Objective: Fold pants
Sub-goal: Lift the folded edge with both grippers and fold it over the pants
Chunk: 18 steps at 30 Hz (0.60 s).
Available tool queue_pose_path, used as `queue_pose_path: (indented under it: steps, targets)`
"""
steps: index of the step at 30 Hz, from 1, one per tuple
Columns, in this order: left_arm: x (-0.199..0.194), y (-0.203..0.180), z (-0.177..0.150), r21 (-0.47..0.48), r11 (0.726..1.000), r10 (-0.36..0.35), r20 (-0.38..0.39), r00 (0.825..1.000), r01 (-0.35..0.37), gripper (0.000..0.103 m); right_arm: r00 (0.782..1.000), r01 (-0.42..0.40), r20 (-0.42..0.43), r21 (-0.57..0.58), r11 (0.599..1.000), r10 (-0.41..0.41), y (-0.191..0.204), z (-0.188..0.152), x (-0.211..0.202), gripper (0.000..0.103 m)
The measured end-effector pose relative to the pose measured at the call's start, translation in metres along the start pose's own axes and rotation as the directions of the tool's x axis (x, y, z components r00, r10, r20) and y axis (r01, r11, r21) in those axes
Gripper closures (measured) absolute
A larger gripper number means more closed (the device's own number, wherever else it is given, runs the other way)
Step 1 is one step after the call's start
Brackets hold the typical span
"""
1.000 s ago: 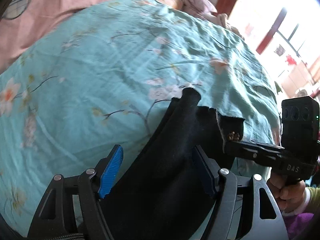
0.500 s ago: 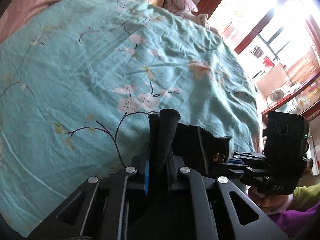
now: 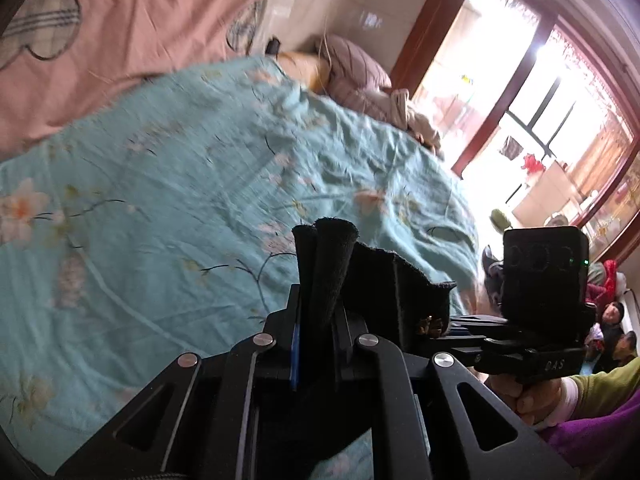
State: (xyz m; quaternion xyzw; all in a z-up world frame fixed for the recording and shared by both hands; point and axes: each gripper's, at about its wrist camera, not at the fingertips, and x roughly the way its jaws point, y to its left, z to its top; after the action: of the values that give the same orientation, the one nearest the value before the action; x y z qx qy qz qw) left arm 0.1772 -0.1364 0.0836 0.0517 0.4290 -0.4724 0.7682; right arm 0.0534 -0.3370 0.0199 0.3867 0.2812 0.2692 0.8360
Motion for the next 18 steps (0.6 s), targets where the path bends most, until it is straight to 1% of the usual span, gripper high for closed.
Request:
queue_pose_path:
  steps: [1, 4, 11, 14, 18]
  targets:
    - [-0.012, 0.001, -0.005, -0.007, 1.0, 0.005, 0.02, 1.0, -0.005, 0.093, 1.0, -0.026, -0.008, -0.009, 1.0, 0.026, 0.007, -0.001, 0.004, 0.091]
    - [-0.035, 0.007, -0.019, -0.026, 1.0, 0.015, 0.057, 0.998, -0.013, 0.093, 0.997, -0.069, -0.03, -0.039, 0.997, 0.068, 0.025, -0.005, 0.013, 0.091]
    - [-0.079, 0.024, -0.058, -0.1, 0.995, 0.043, 0.134, 0.99, -0.03, 0.093, 0.986, -0.14, -0.102, -0.068, 0.988, 0.132, 0.055, -0.021, 0.041, 0.091]
    - [-0.089, 0.034, -0.075, -0.14, 0.989, 0.066, 0.148, 0.987, -0.046, 0.093, 0.981, -0.15, -0.139, -0.086, 0.985, 0.137, 0.064, -0.029, 0.054, 0.091]
    - [-0.095, 0.051, -0.099, -0.2, 0.978, 0.097, 0.155, 0.983, -0.064, 0.093, 0.975, -0.144, -0.187, -0.109, 0.984, 0.122, 0.073, -0.043, 0.076, 0.091]
